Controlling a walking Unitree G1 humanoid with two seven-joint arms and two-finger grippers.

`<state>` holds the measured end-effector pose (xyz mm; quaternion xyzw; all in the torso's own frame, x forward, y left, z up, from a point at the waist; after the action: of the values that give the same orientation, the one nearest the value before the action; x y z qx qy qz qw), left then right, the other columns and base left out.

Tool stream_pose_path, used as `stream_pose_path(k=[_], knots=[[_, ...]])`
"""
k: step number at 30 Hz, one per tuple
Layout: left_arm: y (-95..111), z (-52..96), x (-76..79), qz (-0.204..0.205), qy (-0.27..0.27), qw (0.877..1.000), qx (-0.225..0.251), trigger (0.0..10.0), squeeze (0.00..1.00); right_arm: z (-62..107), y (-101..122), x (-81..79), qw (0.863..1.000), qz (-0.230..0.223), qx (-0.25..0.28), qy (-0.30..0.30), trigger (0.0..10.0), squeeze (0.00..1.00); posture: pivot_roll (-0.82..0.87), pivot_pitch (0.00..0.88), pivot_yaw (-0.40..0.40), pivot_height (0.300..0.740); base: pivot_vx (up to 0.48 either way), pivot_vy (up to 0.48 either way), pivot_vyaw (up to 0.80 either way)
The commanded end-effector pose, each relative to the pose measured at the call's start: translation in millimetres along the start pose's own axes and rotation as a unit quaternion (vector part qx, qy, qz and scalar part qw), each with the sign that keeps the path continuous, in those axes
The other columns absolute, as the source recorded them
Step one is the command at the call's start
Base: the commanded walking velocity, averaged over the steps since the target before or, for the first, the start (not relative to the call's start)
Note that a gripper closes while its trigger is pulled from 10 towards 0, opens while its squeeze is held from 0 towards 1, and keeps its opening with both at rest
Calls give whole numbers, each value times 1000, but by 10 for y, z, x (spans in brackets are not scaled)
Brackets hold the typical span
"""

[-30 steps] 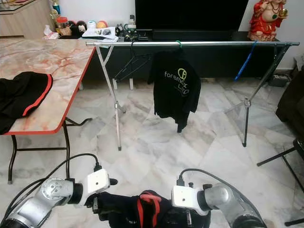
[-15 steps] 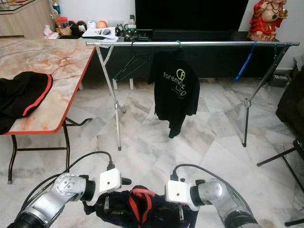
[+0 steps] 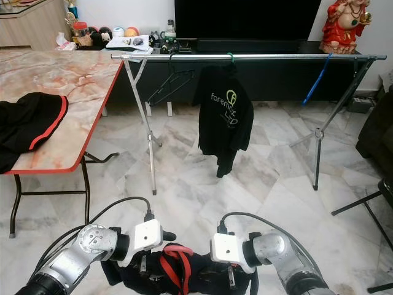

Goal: Hang hanger

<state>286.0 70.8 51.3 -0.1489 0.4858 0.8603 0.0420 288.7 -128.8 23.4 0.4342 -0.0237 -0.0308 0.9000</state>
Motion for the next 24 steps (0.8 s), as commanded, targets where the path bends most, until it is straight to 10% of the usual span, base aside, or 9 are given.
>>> stream_pose_path(k=[1,2,24], knots=[[14,-9,-10,-6,-1,1000,3,3255,0,4,138,48,999,19,29,-5,10000,0,87,70,-27,740,0,0,0],[14,-13,-11,-5,-1,1000,4,0,0,6,132,48,999,19,28,-6,10000,0,87,70,-27,740,0,0,0],[13,37,12,3,-7,1000,15,0,0,25,120,81,999,14,26,-19,10000,0,91,76,-31,740,0,0,0]])
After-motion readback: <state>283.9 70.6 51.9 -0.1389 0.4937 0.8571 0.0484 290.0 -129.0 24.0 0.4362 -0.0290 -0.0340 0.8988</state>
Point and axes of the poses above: a point about 5 cm out from each wrist's last joint towards the gripper, its own z axis pointing back from the gripper into the wrist, its own y axis along the axis of the wrist's last joint, x = y × z, the point moved 4 cm from there along -z, pointing out of the wrist towards the gripper, and after that the axes turned 9 degrees about -z, right-handed, at the moved point
